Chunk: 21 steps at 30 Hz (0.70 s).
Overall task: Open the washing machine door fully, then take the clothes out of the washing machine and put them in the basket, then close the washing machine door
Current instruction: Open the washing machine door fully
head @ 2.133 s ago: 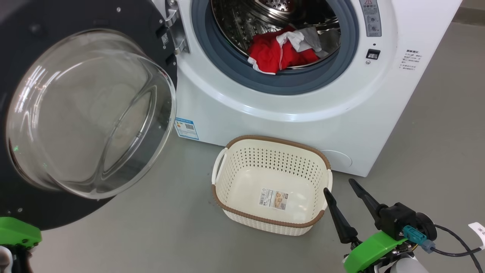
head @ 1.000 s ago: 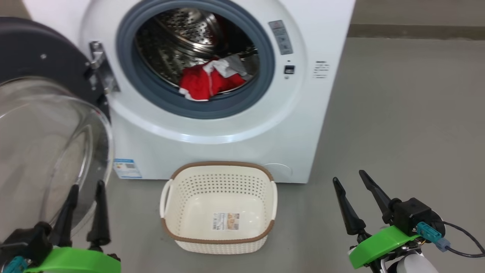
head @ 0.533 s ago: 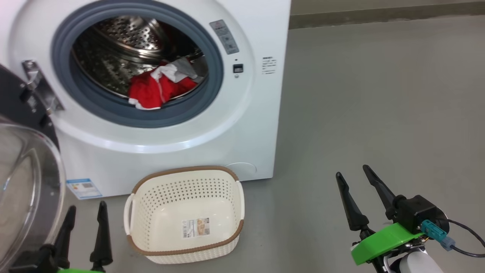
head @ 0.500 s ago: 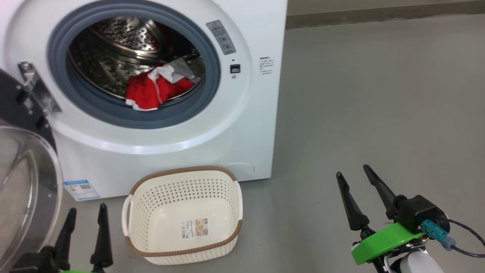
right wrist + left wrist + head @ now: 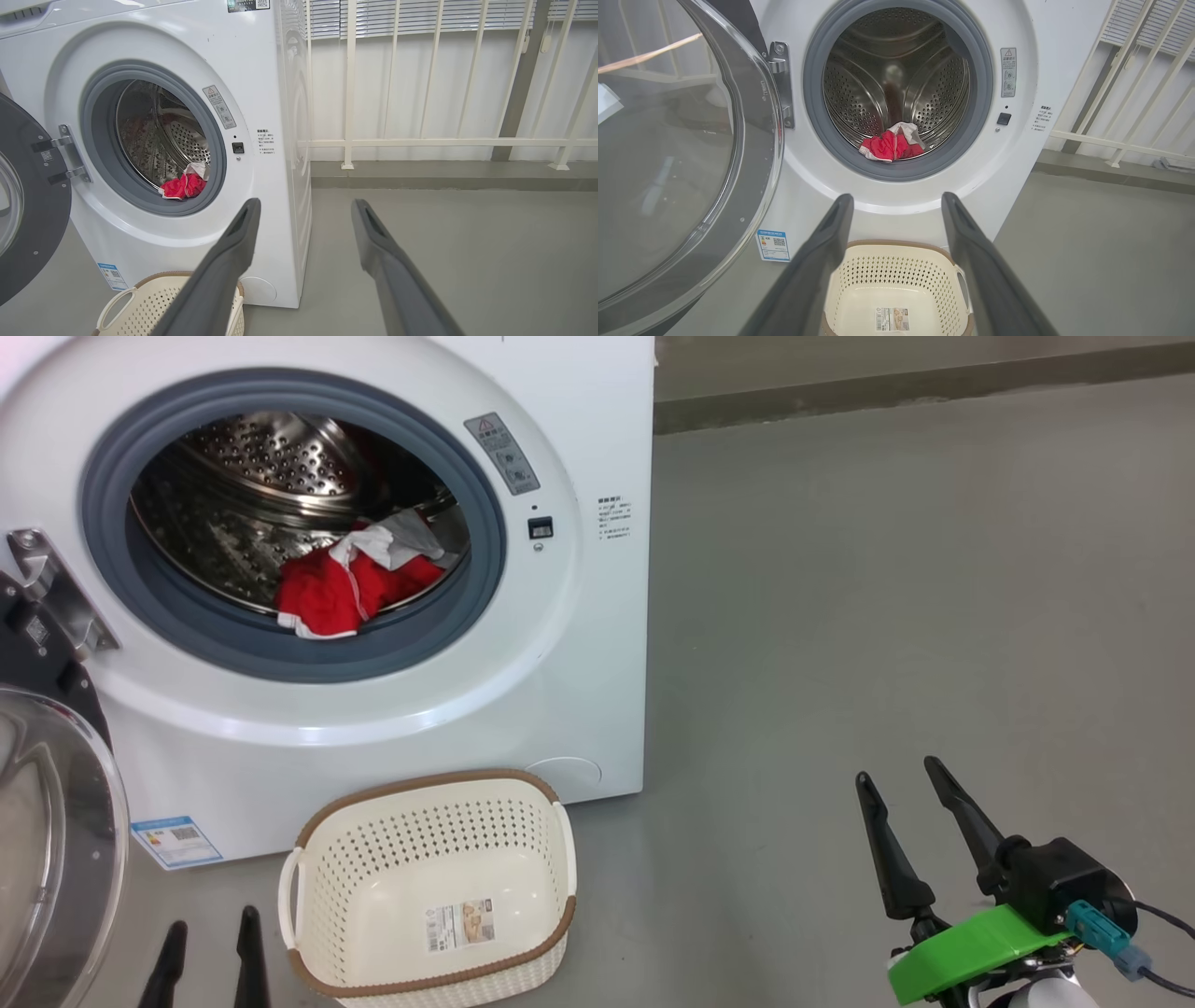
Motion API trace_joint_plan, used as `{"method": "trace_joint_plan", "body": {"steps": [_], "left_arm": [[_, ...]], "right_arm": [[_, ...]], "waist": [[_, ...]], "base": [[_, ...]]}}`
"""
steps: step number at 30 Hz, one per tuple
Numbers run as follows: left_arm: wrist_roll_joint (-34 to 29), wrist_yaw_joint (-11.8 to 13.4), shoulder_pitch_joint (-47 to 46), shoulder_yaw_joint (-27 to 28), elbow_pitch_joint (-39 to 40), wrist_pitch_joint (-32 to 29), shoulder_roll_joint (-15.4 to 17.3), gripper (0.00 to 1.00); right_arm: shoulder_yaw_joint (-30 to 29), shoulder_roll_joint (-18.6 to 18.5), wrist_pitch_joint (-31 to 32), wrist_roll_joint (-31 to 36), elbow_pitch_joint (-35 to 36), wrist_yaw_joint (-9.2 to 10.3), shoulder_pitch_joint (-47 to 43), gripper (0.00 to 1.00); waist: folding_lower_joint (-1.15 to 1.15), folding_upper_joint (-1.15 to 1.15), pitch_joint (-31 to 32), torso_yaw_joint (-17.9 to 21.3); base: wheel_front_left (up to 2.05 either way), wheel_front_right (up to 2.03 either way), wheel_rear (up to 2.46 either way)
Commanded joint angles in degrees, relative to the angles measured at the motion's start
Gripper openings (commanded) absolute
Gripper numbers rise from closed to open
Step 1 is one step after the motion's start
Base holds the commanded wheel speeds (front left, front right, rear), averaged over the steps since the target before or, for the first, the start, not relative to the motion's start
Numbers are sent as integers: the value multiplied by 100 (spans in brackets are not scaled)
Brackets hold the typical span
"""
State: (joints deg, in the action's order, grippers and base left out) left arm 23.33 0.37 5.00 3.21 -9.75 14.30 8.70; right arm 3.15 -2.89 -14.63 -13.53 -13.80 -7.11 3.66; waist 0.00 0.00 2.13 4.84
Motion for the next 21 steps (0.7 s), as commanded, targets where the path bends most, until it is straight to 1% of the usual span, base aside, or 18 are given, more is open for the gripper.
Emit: {"method": "trace_joint_plan", "body": {"steps": [1,6,10,21], "left_arm": [[-83,-69,-70,261,115,69,23,100],[-205,-298,97,348,-26,69,-137,100],[-402,-354,191,381,-147,69,-211,100],[-582,-491,158,456,-207,70,-311,100]], "right_arm": [[111,2,-37,15,179,-37,64,100],[132,-20,-37,-13,240,-37,-56,100],[130,-47,-37,-27,259,-37,-145,100],[90,-39,-37,-4,258,-37,-226,100]], "waist": [[0,0,34,15],[0,0,100,33],[0,0,133,35],[0,0,120,-40]], "base": [[0,0,0],[0,0,0],[0,0,0],[0,0,0]]}}
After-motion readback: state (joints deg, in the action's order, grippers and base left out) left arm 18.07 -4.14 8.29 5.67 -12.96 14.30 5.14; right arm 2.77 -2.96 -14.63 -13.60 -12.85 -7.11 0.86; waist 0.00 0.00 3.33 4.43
